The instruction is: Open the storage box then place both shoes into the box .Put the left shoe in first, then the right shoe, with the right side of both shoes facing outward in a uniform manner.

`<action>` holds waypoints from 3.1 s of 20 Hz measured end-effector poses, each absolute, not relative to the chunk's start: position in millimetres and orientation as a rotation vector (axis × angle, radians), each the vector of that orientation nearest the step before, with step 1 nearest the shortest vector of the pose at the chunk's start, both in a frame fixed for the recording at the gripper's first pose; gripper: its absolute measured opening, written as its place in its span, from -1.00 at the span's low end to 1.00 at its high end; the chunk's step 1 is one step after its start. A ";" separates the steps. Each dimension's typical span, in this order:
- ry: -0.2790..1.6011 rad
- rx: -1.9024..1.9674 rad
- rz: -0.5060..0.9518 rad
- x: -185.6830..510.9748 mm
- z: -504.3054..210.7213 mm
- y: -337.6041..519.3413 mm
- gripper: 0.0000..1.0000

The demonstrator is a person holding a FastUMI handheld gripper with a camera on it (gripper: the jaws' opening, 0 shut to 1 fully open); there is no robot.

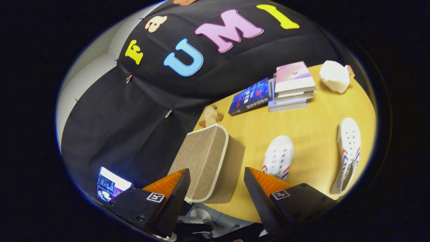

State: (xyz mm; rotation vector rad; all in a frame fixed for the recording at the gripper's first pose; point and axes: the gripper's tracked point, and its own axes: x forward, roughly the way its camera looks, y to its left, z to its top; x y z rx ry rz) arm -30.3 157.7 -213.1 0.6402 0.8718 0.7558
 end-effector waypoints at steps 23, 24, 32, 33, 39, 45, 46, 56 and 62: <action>1.273 1.146 0.953 -61.1 -268.6 259.5 0.93; 1.283 1.177 0.959 -61.8 -261.7 256.6 0.93; 1.262 1.343 0.974 -56.8 -202.0 227.5 0.91; 1.258 1.364 0.973 -55.6 -193.7 223.3 0.91; 1.271 1.354 0.943 -58.4 -182.2 225.2 0.26; 1.252 1.229 0.874 -53.2 -194.8 245.7 -0.76; 1.246 1.225 0.863 -55.5 -191.4 245.3 -0.86; 1.174 1.088 0.873 -59.0 -119.1 293.9 -0.90; 1.142 1.009 0.930 -60.7 -68.7 360.3 -0.90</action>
